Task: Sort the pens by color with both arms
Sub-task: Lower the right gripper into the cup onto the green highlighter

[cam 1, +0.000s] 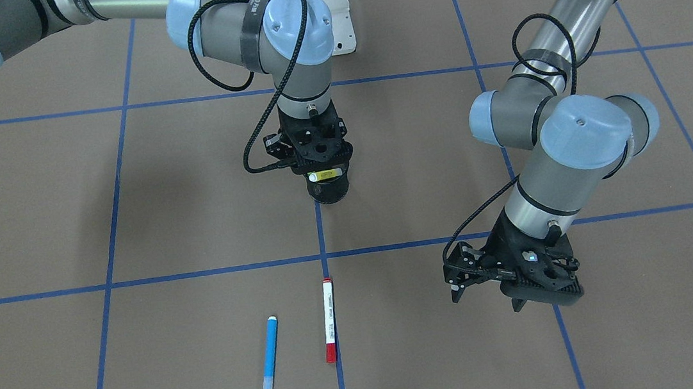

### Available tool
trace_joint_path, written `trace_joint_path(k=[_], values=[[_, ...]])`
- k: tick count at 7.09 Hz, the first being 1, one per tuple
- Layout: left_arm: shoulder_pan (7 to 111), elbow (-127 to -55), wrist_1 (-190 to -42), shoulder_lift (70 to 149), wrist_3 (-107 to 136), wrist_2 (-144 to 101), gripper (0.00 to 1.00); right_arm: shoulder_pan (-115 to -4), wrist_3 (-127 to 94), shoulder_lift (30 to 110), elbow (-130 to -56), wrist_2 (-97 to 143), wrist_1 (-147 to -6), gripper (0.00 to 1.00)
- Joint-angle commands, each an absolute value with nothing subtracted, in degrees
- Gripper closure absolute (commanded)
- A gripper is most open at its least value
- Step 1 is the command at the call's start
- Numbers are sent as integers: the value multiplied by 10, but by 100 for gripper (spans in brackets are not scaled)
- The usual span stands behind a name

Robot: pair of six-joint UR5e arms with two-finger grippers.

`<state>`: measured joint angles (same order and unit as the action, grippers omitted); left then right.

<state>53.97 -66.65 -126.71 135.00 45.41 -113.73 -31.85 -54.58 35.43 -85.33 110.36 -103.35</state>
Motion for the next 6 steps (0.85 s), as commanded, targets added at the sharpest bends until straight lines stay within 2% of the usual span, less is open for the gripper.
trace_joint_path(k=[1,3,6], values=[[541,-671,-1267,1350,455,-1137,0,-317,-547,354,-860,1101,-1034,100],[540,-671,-1267,1350,456,-1136,0,-322,-552,357,-898,1099,-1035,100],[541,-671,-1267,1349,457,-1137,0,-371,-554,367,-1001,1104,-1041,100]])
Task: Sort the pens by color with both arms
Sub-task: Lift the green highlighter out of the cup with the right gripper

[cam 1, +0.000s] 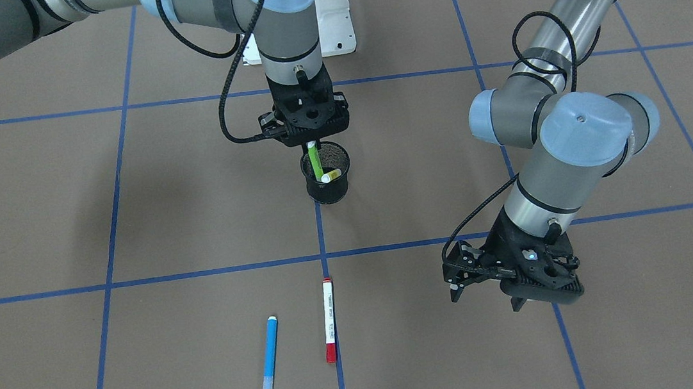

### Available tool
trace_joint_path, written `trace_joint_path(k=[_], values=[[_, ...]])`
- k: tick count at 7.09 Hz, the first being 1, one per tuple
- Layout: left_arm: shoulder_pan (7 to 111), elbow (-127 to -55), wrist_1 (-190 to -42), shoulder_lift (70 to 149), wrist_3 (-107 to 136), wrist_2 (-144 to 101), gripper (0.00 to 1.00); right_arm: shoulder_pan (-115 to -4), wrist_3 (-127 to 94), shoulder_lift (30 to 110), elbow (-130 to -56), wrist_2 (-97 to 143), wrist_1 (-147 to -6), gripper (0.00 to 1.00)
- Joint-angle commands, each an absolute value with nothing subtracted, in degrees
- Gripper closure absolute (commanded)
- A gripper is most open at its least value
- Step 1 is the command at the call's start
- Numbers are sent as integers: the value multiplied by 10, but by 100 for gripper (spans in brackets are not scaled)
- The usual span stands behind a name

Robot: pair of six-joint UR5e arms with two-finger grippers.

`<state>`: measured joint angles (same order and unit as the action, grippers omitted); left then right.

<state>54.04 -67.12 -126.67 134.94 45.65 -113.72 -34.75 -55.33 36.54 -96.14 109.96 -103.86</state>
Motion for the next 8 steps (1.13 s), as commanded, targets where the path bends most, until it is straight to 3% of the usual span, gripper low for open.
trace_joint_path(k=[1,4,8], values=[[541,-674,-1267,1347,457,-1137,1,-394,-555,367,-1022,1111,-1038,100],[541,-721,-1267,1309,455,-1137,0,-394,-556,367,-990,983,-943,100],[542,-737,-1267,1287,454,-1136,0,-351,-568,321,-769,763,-742,100]])
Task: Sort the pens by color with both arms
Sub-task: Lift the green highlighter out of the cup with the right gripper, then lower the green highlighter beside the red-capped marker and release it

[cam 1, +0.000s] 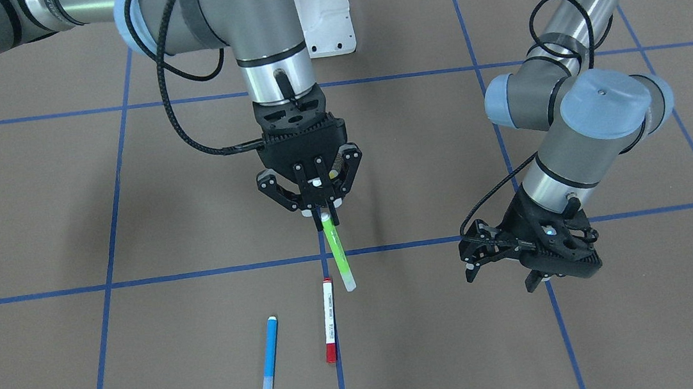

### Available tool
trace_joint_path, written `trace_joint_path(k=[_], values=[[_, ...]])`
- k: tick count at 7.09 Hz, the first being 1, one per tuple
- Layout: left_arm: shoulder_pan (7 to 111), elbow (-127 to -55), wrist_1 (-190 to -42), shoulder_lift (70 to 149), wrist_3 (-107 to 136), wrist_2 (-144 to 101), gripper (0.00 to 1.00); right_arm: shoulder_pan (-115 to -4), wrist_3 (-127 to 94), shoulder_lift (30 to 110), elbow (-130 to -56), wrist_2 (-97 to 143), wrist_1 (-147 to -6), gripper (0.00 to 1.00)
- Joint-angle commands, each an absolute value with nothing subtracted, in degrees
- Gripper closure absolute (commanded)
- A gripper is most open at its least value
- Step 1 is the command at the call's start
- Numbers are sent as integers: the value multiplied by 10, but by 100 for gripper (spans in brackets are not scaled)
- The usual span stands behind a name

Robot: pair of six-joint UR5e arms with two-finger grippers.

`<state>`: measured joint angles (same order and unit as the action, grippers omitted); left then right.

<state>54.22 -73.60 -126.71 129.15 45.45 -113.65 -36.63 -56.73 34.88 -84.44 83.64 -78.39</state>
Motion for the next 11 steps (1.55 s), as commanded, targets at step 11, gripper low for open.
trace_joint_path(k=[11], values=[[561,-732,-1269,1264,448,-1135,0,-280,-570,224,-457,567,-648,100]])
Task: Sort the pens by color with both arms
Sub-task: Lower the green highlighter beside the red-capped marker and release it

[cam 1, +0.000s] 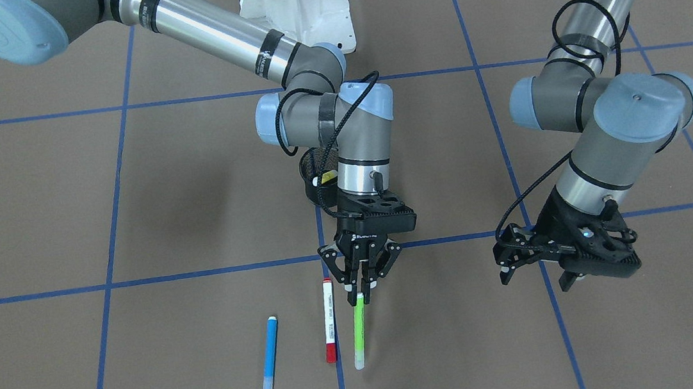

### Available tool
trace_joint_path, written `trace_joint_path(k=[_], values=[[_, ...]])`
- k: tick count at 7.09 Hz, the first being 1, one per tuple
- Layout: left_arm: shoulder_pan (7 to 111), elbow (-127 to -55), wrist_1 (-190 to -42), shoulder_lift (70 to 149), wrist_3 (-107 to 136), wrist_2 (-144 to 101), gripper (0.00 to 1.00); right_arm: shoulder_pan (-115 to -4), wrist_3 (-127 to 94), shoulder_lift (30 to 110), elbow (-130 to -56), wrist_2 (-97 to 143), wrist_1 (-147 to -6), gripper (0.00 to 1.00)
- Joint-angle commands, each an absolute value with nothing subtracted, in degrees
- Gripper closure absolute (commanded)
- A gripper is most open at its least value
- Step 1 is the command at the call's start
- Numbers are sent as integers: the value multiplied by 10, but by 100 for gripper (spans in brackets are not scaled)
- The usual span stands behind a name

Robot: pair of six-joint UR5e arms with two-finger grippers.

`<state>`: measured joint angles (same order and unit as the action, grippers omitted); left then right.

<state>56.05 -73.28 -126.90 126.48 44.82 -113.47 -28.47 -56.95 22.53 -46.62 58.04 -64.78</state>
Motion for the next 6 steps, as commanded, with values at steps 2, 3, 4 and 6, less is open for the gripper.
trace_joint_path(k=[2,3,4,6], values=[[560,-732,-1269,1264,448,-1135,0,-279,-570,223,-470,576,-630,1],[560,-732,-1269,1264,448,-1135,0,-282,-569,223,-487,604,-628,1],[560,-732,-1269,1264,451,-1134,0,-292,-565,226,-515,640,-628,1],[559,-736,-1261,1273,457,-1137,0,-340,-551,268,-602,764,-633,1]])
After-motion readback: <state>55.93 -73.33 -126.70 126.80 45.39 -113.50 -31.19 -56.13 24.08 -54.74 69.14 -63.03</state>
